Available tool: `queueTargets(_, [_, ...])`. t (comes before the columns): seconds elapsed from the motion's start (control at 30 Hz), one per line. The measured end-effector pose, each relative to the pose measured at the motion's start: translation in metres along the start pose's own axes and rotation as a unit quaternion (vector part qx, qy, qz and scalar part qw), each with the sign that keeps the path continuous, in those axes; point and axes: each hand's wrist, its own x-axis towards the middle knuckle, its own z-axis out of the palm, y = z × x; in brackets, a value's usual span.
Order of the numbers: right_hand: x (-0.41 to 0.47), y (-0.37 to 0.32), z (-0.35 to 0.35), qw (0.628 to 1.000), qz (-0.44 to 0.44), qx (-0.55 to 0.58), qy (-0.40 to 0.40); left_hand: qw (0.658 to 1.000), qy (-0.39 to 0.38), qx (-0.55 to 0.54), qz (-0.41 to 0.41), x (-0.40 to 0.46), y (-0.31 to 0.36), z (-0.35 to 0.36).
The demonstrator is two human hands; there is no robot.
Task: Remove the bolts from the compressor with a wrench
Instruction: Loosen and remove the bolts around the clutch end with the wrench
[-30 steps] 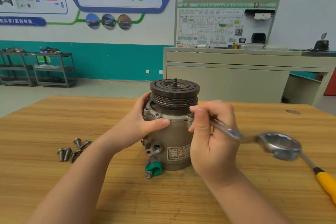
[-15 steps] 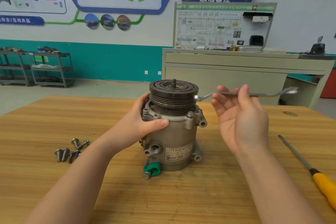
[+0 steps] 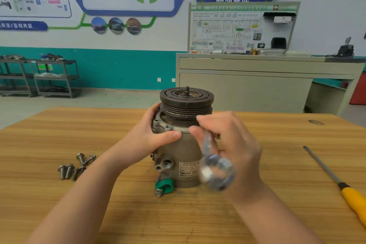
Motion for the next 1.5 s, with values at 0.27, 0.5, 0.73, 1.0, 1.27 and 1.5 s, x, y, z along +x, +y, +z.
queueTargets(0.27, [0.002, 0.003, -0.002, 0.947, 0.185, 0.209, 0.157, 1.000, -0.009, -0.015, -0.012, -0.001, 0.002, 0.001])
queueTargets(0.5, [0.022, 0.033, -0.019, 0.660, 0.554, 0.455, 0.224, 1.000, -0.007, -0.013, -0.010, 0.000, 0.000, 0.000])
queueTargets(0.73, [0.023, 0.011, -0.018, 0.912, 0.311, 0.225, 0.142, 1.000, -0.010, -0.012, -0.009, 0.000, -0.001, -0.001])
queueTargets(1.0, [0.002, -0.001, -0.008, 0.999, 0.035, 0.024, 0.008, 1.000, -0.009, -0.025, 0.001, 0.000, -0.001, 0.000])
queueTargets(1.27, [0.008, 0.000, -0.003, 0.861, 0.375, 0.250, 0.237, 1.000, -0.006, -0.025, -0.013, 0.000, 0.001, 0.001])
queueTargets(1.5, [0.035, 0.035, -0.028, 0.735, 0.505, 0.381, 0.245, 0.999, -0.016, -0.026, -0.014, -0.001, 0.001, 0.000])
